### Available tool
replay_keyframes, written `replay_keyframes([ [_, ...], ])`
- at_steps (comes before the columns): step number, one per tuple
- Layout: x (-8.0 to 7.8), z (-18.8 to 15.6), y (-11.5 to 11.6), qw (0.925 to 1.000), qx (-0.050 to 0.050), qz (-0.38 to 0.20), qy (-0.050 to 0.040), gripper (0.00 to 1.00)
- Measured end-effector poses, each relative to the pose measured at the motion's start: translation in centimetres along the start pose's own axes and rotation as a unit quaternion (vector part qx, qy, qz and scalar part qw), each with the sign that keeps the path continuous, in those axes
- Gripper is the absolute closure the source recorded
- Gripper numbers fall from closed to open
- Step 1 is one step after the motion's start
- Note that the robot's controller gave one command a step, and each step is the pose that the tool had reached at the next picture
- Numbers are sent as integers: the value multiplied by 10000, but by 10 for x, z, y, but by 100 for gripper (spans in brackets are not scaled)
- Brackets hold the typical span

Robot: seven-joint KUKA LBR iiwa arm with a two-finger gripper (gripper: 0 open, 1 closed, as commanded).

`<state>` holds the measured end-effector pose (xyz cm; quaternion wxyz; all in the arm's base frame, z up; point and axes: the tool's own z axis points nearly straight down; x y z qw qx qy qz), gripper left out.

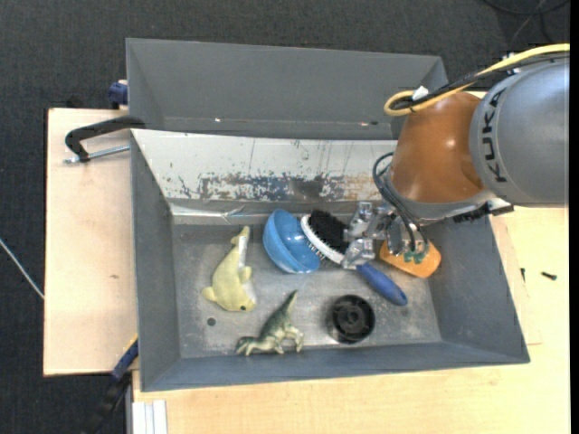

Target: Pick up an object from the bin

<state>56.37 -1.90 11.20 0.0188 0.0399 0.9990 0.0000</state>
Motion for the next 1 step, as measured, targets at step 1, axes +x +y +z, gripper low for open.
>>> replay_keyframes([
  [1,-5,-145,2,9997,0,207,108,100],
])
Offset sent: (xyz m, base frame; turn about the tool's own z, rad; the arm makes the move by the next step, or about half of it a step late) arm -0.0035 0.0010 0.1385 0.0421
